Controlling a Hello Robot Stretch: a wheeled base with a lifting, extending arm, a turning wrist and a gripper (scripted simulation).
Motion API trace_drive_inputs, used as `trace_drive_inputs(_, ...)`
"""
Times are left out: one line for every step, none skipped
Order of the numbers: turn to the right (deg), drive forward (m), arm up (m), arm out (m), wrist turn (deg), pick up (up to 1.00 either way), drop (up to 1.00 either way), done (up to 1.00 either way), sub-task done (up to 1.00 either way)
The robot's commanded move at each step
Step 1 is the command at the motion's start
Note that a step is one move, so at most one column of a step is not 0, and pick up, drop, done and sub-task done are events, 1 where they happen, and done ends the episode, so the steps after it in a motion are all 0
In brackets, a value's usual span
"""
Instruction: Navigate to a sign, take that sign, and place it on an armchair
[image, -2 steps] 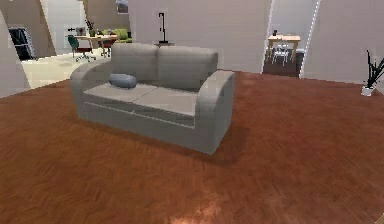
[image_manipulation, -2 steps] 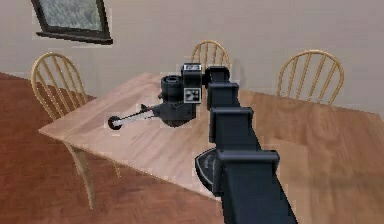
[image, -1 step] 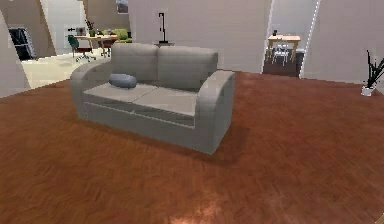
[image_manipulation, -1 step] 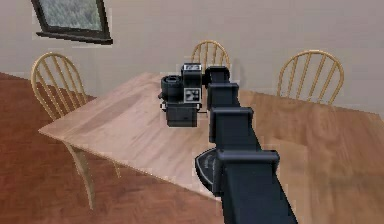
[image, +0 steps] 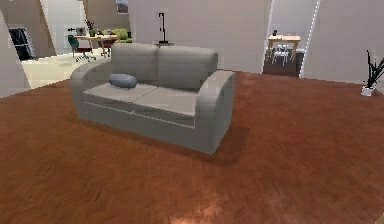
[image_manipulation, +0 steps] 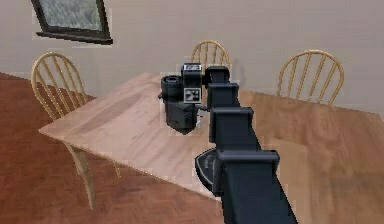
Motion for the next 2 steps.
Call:
trace_drive_inputs(0.0, 0.00, -0.28, 0.00, 0.0, 0.00, 0.00, 0.00, 0.00)
trace_drive_inputs(0.0, 0.00, 0.00, 0.00, 0.0, 1.00, 0.00, 0.00, 0.00)
